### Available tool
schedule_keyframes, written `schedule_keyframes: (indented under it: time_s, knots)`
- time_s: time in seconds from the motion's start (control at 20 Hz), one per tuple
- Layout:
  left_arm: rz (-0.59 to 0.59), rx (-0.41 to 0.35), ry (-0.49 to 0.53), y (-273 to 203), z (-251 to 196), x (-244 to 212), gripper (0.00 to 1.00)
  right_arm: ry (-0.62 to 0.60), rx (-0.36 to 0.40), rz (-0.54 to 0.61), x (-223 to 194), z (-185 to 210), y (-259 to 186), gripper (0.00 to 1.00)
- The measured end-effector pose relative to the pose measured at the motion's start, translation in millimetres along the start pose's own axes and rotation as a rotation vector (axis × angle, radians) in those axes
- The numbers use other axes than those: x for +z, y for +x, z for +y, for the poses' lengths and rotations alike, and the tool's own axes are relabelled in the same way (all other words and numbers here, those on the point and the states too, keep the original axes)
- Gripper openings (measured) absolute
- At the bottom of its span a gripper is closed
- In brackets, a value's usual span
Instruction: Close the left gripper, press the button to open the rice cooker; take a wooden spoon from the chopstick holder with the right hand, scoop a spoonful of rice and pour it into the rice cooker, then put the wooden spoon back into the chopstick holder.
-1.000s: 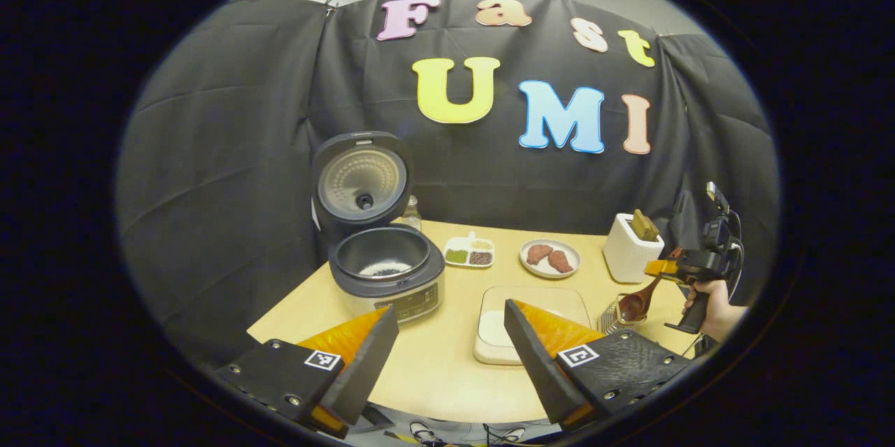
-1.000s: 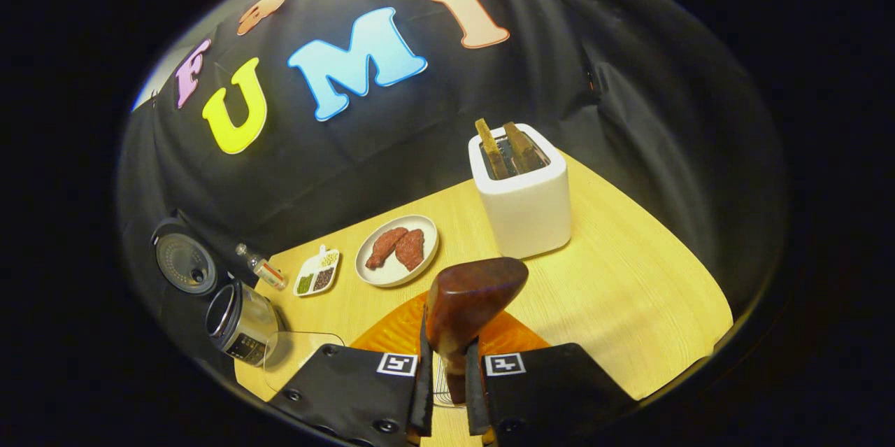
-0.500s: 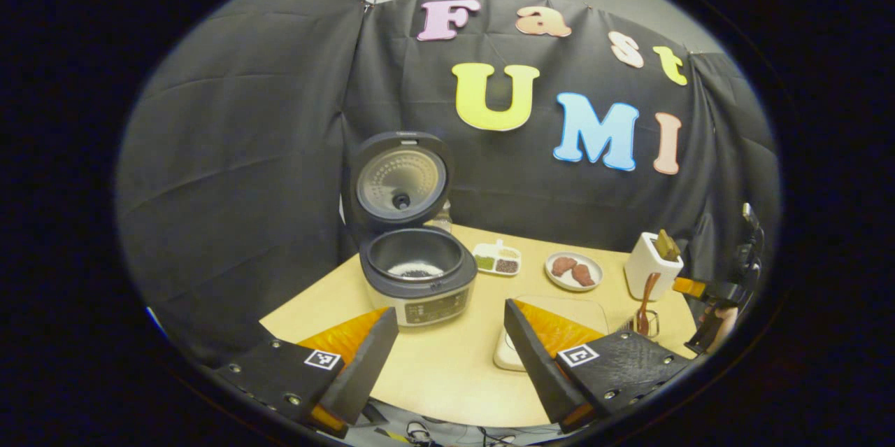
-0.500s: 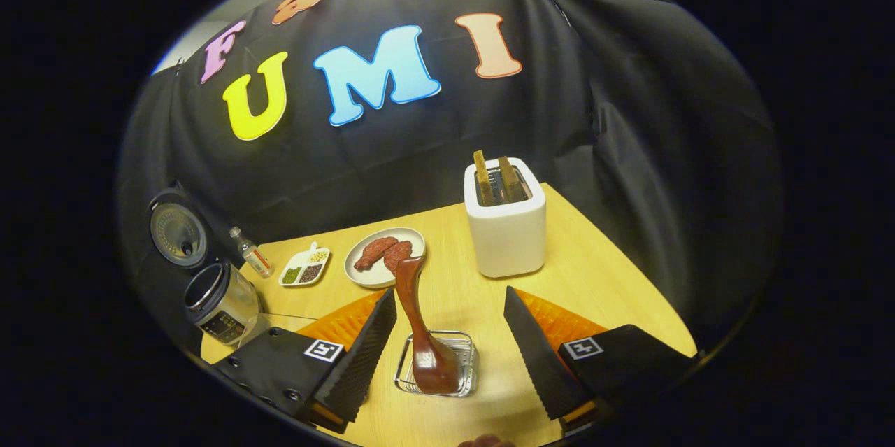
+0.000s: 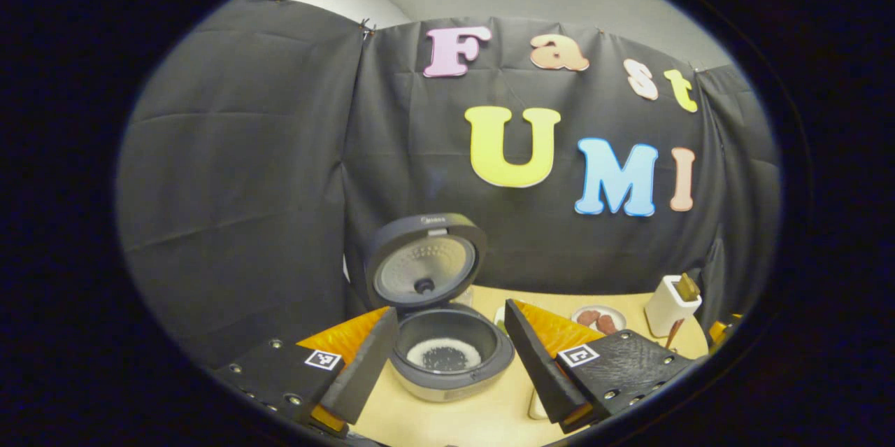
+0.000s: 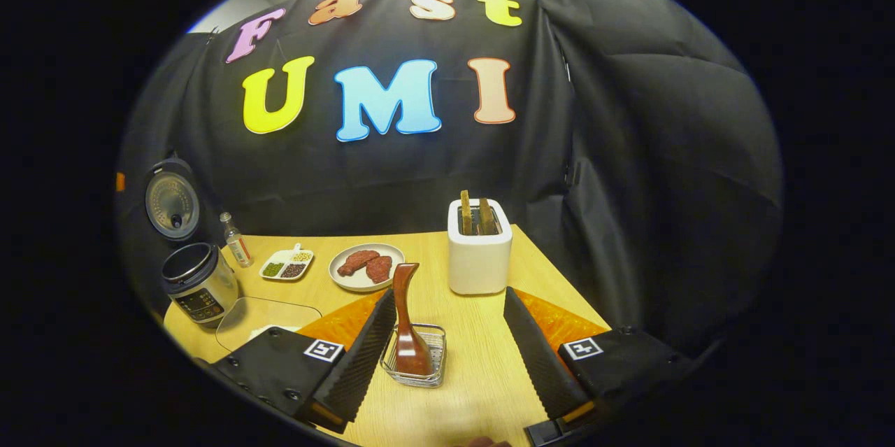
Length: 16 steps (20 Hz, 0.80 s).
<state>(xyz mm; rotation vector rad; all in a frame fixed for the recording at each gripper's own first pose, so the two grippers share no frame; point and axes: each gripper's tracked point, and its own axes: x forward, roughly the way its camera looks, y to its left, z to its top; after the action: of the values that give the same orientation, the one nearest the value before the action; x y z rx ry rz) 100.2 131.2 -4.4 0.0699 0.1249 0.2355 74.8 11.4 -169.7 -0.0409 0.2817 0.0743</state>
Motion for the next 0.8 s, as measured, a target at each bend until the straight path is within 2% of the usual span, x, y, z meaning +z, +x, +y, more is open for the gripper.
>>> schedule_keyframes:
  time_s: [0.2, 0.3, 0.5, 0.7, 0.8]
  knots:
    - [-0.081, -0.074, -0.024, 48, 13, 55, 0.99, 0.014, -0.015, -0.022, 9, 21, -17, 0.98]
    - [-0.093, -0.086, -0.024, 79, 22, 67, 0.99, 0.030, -0.032, -0.032, 12, 31, -25, 0.99]
    - [-0.031, -0.084, -0.051, 144, 35, 85, 0.96, 0.014, -0.055, -0.034, 7, 48, -40, 0.99]
    - [0.071, -0.086, -0.092, 211, 45, 72, 0.99, 0.023, -0.082, -0.024, 1, 55, -54, 0.98]
    - [0.117, -0.096, -0.143, 238, 45, 60, 0.99, 0.045, -0.096, -0.022, -2, 54, -58, 0.98]
